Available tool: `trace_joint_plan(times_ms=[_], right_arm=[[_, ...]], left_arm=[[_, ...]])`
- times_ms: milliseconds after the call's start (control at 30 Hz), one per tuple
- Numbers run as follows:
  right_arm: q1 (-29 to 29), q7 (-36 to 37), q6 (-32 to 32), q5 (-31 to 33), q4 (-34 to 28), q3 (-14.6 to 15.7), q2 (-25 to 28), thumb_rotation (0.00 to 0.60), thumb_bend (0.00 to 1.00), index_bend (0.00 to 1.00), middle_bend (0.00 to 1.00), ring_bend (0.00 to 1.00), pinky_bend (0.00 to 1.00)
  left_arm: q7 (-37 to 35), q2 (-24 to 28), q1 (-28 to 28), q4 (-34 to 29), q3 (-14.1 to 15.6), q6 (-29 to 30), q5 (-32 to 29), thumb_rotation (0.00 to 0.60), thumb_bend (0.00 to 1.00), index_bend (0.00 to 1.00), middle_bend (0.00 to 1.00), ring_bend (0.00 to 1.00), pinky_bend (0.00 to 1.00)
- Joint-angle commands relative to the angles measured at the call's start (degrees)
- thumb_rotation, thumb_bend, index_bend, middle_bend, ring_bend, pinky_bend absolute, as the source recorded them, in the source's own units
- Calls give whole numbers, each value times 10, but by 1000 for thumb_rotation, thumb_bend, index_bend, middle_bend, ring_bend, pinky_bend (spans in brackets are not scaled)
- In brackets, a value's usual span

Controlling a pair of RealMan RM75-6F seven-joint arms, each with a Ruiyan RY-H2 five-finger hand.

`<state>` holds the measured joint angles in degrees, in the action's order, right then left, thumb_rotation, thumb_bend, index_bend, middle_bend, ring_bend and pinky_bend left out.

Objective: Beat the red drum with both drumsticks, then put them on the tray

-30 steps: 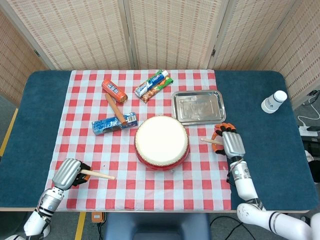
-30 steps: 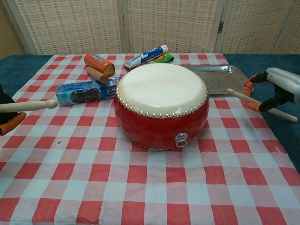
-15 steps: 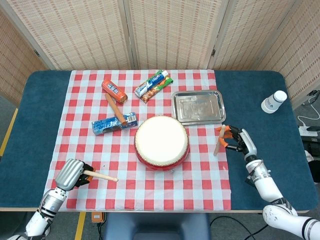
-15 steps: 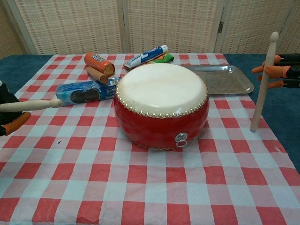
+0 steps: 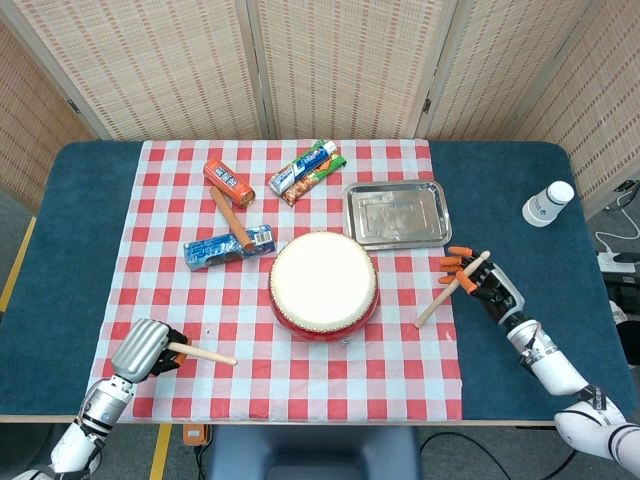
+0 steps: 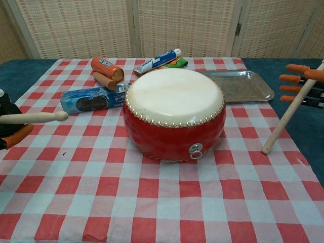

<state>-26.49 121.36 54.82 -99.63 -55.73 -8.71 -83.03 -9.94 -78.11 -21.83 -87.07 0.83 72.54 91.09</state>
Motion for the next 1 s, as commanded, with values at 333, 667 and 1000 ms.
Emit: trace_joint_plan(times_ms=[333, 667, 1000], right_arm=[[-39, 86, 169, -61, 184, 121, -95, 600, 245, 323, 353, 324, 395], [-56, 9, 139, -36, 138, 148, -99, 600, 179, 454, 440, 395, 453], [-77, -51, 98, -21, 121, 172, -114, 600, 13, 653, 566, 489, 512]], left_arm=[[-2, -1, 1, -2, 3, -3, 1, 600, 616, 1000, 1000, 1000, 1000], [-5, 0, 1, 1, 4, -3, 2, 600, 616, 1000, 1000, 1000, 1000], [-11, -3, 1, 7, 6, -4, 1, 600, 616, 1000, 1000, 1000, 1000]])
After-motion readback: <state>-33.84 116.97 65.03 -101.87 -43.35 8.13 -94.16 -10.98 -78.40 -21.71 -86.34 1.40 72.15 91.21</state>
